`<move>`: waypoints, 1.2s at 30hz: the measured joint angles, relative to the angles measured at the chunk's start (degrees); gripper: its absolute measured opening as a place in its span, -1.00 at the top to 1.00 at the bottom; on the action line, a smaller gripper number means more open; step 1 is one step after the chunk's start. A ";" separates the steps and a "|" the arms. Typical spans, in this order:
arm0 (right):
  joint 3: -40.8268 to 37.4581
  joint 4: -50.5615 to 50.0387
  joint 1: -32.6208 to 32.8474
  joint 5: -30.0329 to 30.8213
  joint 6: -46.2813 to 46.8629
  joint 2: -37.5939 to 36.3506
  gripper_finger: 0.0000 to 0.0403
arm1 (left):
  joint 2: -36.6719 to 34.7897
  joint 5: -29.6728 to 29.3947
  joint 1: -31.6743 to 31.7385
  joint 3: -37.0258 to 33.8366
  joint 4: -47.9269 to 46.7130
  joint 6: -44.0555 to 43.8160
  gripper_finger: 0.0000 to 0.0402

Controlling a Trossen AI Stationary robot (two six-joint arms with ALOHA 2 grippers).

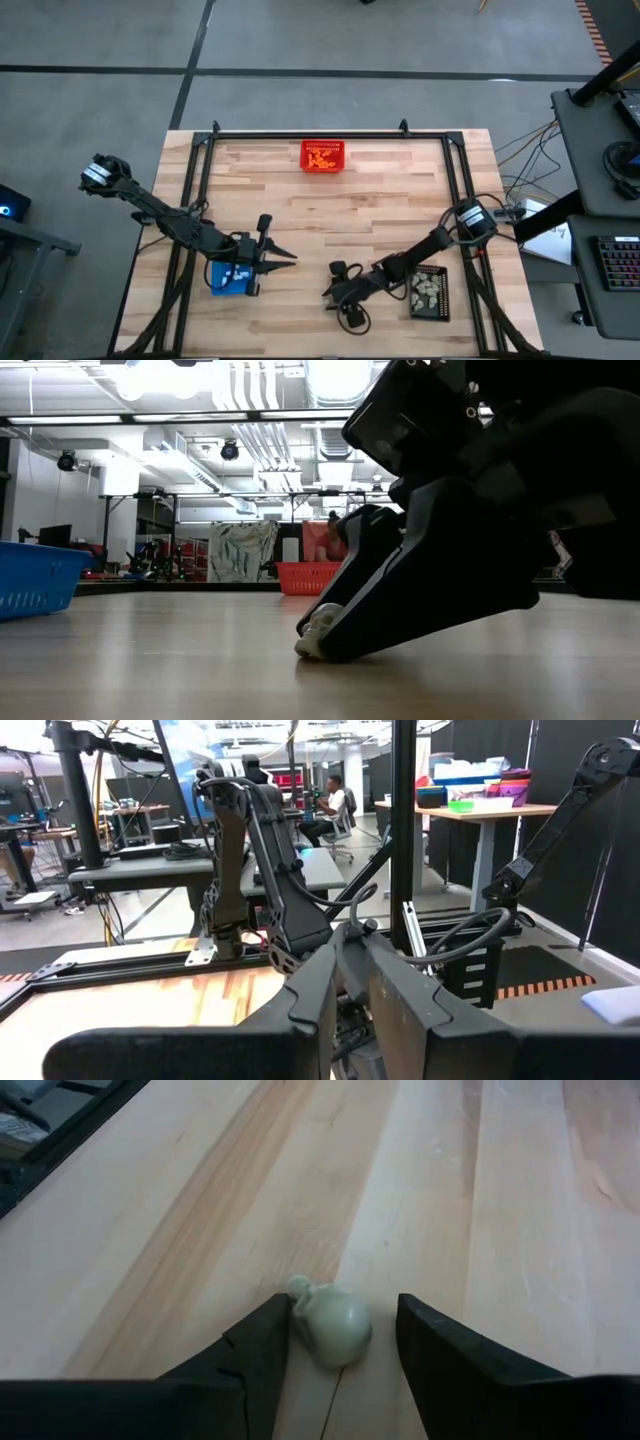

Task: Sort Halloween decoration
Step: Put the gray skull toy into the black bin

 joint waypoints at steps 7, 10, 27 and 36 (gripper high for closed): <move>0.00 0.23 -0.11 -0.51 -0.35 0.05 0.27 | 0.00 0.00 0.00 0.00 0.00 0.00 0.79; 0.00 0.27 -0.11 -1.24 -0.45 0.05 0.35 | 0.00 0.00 0.00 0.00 0.00 0.00 0.79; 0.00 0.33 -0.55 -1.55 -1.52 0.05 0.61 | 0.00 0.00 -0.02 0.00 0.00 0.00 0.79; -0.09 -6.22 -1.16 -1.44 -1.32 -4.94 0.60 | 0.00 0.00 -0.02 0.00 -0.02 0.00 0.79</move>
